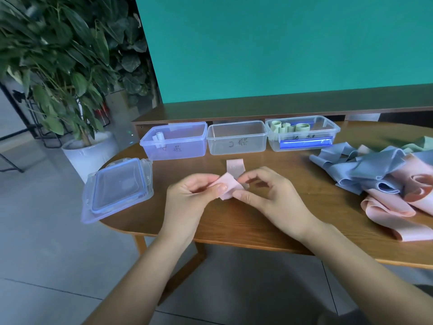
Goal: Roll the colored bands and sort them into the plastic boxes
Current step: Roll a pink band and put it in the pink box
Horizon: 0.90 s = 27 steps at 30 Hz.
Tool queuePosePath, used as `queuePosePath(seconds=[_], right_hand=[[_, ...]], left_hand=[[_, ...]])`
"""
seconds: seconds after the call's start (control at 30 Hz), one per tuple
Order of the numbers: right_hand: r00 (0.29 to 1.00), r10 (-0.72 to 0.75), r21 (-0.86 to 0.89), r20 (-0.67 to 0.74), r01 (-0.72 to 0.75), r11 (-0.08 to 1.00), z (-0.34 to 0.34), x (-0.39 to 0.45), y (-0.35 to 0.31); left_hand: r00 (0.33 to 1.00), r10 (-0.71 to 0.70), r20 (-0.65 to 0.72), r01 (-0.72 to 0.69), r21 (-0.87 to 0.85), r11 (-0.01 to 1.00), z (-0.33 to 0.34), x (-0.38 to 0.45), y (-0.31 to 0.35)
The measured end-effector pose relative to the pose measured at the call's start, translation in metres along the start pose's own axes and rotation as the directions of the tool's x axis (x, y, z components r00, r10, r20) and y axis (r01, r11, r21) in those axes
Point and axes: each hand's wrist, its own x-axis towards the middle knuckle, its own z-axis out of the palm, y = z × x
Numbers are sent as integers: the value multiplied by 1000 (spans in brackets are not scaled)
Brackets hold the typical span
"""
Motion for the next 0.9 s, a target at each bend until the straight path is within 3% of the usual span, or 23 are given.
queuePosePath(seconds=[0.2,0.27,0.4,0.47,0.57,0.7,0.8,0.9], right_hand=[[999,-4,-2,35,4,1000,-3,13,3],[993,31,-3,115,-31,1000,-6,21,3],[935,56,-204,350,18,979,-5,48,7],[932,90,-350,351,42,936,-3,60,22],[938,230,-454,259,-92,886,-8,76,43],[924,303,-288,235,-232,929,-17,88,49],[921,308,50,238,-328,943,-19,90,46],[906,301,314,297,-390,866,-24,92,48]], left_hand=[[998,33,54,-38,101,994,-2,5,8],[995,68,72,-77,139,987,-2,10,15],[984,139,110,-158,188,969,0,24,40],[981,150,126,-174,210,962,-1,31,52],[978,144,154,-175,212,962,-6,37,64],[980,160,115,-178,172,969,-20,43,76],[987,139,78,-146,89,985,-29,50,78],[985,160,62,-161,20,987,-34,54,78]])
